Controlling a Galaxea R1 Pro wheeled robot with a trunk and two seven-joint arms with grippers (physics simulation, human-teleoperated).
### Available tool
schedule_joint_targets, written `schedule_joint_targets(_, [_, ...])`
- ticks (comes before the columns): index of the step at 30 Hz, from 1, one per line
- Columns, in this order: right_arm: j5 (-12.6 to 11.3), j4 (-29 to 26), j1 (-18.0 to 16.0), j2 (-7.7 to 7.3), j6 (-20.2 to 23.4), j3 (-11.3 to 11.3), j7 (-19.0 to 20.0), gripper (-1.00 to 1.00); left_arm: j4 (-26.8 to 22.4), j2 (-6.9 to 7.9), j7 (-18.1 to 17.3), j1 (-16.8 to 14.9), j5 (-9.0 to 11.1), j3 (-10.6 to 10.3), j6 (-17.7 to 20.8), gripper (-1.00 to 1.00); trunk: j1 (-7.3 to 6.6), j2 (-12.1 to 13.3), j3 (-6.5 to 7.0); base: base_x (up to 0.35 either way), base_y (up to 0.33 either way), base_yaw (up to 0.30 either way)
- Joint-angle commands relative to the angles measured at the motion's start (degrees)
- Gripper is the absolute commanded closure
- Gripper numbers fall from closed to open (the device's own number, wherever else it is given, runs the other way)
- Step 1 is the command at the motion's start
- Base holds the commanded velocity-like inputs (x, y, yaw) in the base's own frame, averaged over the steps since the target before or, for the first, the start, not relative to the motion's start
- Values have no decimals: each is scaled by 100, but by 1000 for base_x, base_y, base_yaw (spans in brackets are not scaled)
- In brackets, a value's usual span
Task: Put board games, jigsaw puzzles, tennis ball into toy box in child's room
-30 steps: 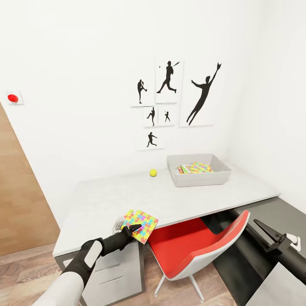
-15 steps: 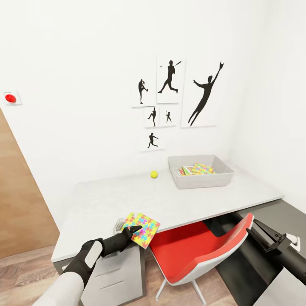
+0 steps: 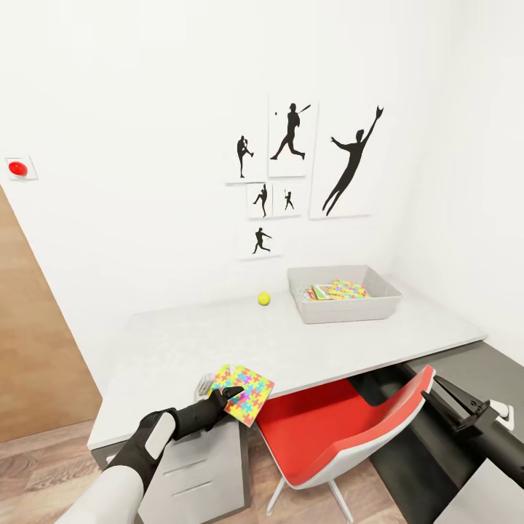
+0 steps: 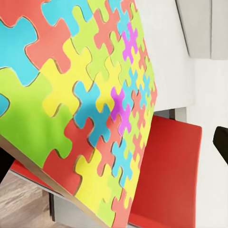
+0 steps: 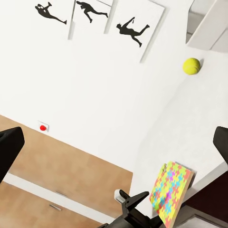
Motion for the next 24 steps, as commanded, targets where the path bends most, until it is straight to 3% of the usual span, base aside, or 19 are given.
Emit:
schedule_joint_targets(1, [-11,1,-4,-1,29,-4,7,-100,-12,-6,-2,-9,90,70,-78,-100,1,-4,-6,0,0,0])
schedule_joint_targets(5, [-10,1,-4,-1,29,-4,7,-100,-12,-6,-4,-9,89,70,-85,-100,1,-4,-6,0,0,0])
schedule_joint_targets(6, [-9,1,-4,-1,29,-4,6,-100,-12,-6,-7,-9,88,70,-87,100,1,-4,-6,0,0,0])
schedule_joint_targets(20, [-9,1,-4,-1,29,-4,4,-100,-12,-4,-16,-9,91,70,-84,100,1,-4,-6,0,0,0])
schedule_joint_targets(24, [-9,1,-4,-1,29,-4,2,-100,-12,-6,-12,-9,90,72,-78,100,-87,157,66,0,0,0])
